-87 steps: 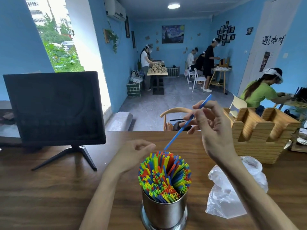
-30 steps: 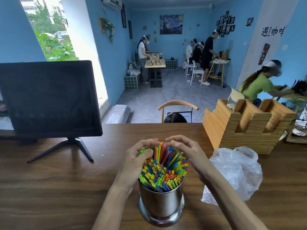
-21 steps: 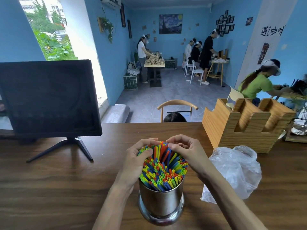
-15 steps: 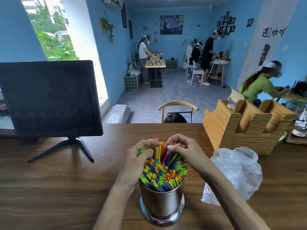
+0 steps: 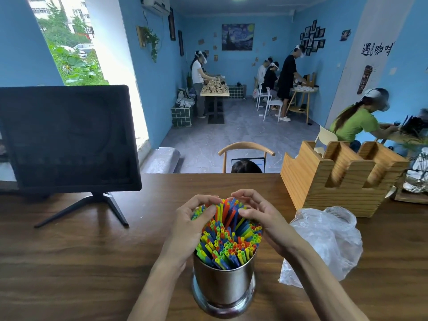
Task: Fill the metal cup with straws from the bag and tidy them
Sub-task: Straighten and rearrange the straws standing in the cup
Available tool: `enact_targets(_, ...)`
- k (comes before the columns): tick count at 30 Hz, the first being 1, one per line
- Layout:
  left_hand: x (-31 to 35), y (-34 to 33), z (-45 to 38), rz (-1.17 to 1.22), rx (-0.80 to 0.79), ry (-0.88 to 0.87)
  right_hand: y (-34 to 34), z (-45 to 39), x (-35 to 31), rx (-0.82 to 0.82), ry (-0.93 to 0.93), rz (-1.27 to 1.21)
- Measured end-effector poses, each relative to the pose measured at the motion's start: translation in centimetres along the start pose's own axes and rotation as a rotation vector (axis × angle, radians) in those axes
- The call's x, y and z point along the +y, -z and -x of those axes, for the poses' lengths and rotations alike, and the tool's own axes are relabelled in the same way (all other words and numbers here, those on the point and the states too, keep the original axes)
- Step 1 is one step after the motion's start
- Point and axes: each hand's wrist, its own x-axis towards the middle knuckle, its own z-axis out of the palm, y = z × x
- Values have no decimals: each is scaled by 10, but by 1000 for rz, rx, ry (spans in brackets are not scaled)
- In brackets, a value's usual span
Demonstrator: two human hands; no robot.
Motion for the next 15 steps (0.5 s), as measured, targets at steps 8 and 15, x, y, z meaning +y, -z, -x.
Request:
enact_targets(8, 2, 13, 9, -11, -199, -119, 10, 3, 7, 7, -12, -163)
enact_targets(15, -5, 21, 15, -278, -215, -119, 10, 5, 11, 13, -19, -226)
